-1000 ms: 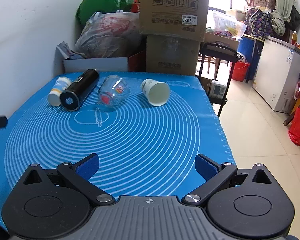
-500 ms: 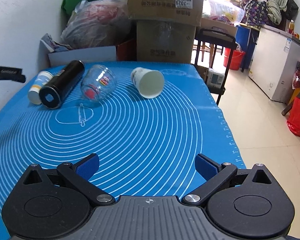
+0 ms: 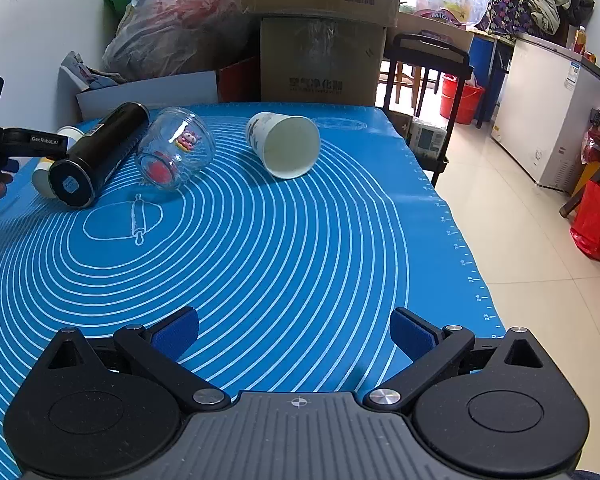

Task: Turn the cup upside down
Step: 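Reach the left tool to the blue-striped paper cup and close around it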

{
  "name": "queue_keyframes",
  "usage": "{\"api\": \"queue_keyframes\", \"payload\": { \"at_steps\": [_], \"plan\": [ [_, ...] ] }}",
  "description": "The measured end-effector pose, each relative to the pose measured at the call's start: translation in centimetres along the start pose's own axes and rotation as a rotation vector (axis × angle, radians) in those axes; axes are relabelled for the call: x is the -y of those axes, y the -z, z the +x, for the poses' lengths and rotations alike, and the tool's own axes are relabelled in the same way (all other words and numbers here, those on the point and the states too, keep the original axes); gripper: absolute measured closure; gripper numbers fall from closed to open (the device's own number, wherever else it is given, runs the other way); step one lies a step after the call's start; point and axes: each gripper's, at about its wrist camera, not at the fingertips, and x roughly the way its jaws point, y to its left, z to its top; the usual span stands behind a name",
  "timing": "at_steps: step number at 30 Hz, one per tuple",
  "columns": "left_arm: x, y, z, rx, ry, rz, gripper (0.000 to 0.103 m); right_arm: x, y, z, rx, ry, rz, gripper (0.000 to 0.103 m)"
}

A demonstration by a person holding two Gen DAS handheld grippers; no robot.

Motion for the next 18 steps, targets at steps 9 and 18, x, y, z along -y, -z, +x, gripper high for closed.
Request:
{"api": "queue_keyframes", "payload": {
  "at_steps": [9, 18],
  "plan": [
    [0.3, 0.2, -0.5, -0.014, 0.033, 0.016, 0.048, -0.2, 0.0, -0.1, 0.005, -0.006, -0.004, 0.000],
    [-0.5, 1.2, -5.8, 0.027, 0.041, 0.029, 0.048, -0.1, 0.1, -0.9, 0.015, -0.017, 0.003, 0.000]
  ]
}}
